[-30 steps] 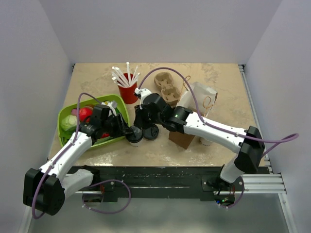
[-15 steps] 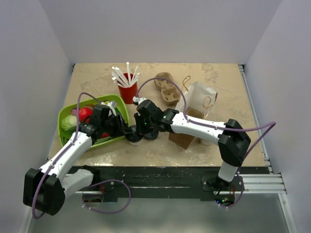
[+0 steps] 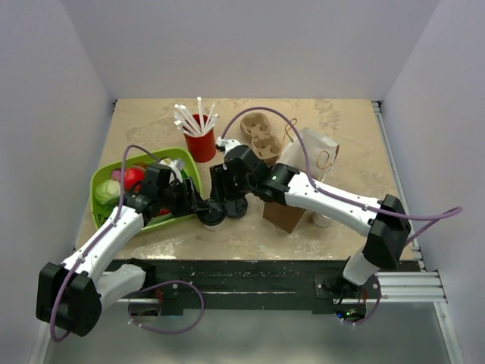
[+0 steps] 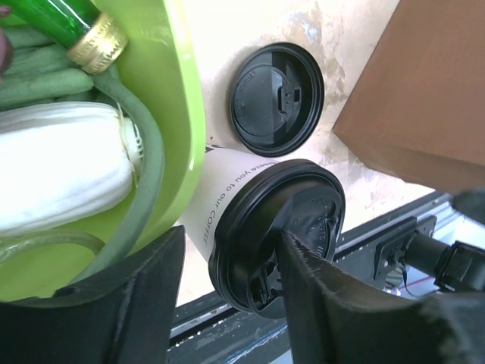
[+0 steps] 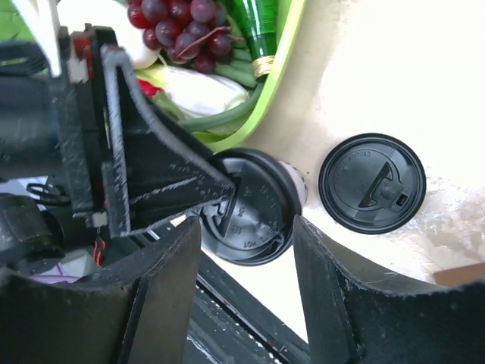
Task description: Pack the takeout coffee
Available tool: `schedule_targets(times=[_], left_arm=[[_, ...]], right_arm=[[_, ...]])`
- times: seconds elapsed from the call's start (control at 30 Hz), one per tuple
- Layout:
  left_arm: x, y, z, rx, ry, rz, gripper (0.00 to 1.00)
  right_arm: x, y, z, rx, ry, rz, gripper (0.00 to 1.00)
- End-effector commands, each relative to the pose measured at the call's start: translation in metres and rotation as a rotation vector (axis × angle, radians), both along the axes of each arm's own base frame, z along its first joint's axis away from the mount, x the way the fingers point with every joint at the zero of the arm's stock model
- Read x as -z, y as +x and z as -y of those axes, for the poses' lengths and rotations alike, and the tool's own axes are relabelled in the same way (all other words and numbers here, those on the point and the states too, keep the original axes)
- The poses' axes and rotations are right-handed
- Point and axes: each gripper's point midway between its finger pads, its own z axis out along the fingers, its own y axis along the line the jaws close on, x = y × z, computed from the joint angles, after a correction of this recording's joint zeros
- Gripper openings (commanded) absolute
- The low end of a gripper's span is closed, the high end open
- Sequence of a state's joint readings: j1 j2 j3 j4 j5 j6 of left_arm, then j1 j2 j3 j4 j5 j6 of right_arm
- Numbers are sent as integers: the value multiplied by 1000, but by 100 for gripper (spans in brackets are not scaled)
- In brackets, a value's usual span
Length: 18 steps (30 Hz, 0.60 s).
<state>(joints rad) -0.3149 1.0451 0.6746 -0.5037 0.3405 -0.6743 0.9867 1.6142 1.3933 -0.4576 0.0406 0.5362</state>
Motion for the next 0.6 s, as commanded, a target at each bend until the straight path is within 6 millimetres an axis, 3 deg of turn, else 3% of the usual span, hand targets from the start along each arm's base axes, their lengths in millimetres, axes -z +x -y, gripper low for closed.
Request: schedule_targets(times=[0.0, 0.1, 0.23, 0.43, 0.53, 0.57], left_arm=[[-11, -3, 8, 58, -36, 27, 60], [-18, -2, 11, 72, -54, 42, 66], [-26, 0, 14, 80, -70, 65, 66], [-22, -3, 12, 89, -59, 57, 66], [-14, -8, 13, 107, -58, 38, 61], [-7, -11, 12, 111, -54, 21, 59]], right_arm=[[0, 6, 7, 38, 3, -21, 55], [12, -3, 3, -48, -18, -38, 56], [36, -6, 8, -68, -98, -76, 52], [67, -13, 6, -86, -138, -146, 52], [76, -9, 4, -42, -135, -163, 40], [78, -9, 3, -14, -131, -180, 26]])
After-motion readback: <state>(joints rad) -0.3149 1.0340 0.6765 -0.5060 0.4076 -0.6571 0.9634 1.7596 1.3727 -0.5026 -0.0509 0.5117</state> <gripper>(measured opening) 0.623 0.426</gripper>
